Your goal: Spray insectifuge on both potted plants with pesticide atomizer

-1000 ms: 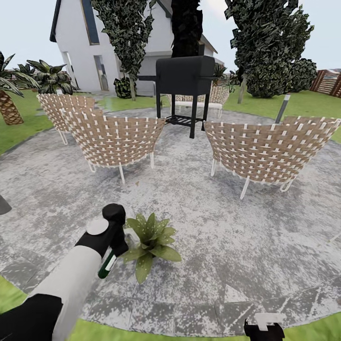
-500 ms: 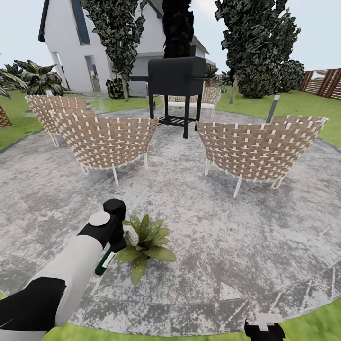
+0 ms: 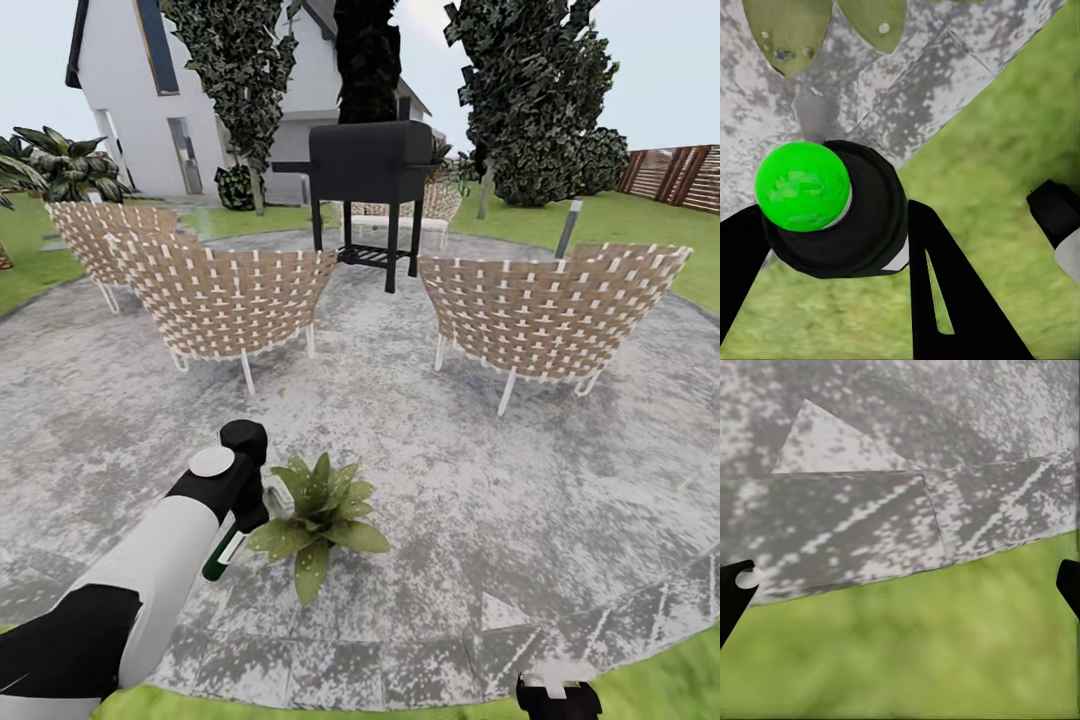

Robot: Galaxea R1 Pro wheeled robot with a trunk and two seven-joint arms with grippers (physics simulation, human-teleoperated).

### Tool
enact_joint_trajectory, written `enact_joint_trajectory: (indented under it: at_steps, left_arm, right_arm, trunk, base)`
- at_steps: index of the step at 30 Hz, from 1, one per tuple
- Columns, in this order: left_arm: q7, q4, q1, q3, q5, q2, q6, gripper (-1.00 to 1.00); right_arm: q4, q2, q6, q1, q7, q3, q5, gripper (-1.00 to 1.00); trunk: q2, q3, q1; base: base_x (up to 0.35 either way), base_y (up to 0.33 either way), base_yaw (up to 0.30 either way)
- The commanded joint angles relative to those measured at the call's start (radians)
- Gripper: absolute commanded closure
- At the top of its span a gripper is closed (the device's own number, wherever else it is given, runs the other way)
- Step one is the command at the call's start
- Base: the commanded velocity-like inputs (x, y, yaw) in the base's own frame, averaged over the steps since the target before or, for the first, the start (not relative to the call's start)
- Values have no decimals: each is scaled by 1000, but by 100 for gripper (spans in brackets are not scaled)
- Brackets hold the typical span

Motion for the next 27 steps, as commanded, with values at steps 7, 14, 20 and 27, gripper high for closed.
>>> enact_joint_trajectory:
  at_steps: [7, 14, 20, 27]
  left_arm:
    - [-9, -2, -1, -1, -11, -39, 16, 100]
    - [-9, -1, 7, 2, -10, -58, 17, 100]
    - [-9, 0, 8, 2, -10, -61, 20, 100]
    - [-9, 0, 9, 1, -11, -59, 22, 100]
  right_arm:
    - [1, 0, -4, -1, -1, 9, -11, -100]
    - [1, 0, -4, -1, -1, 9, -11, -100]
    - [1, 0, -4, -1, -1, 9, -11, -100]
    - [1, 0, -4, -1, -1, 9, -11, -100]
  trunk:
    - [0, 3, 0]
    - [0, 4, 0]
    - [0, 4, 0]
    - [0, 4, 0]
  base:
    - [0, 7, -272]
    - [0, 0, -95]
    - [0, 0, -218]
    - [-5, -112, -139]
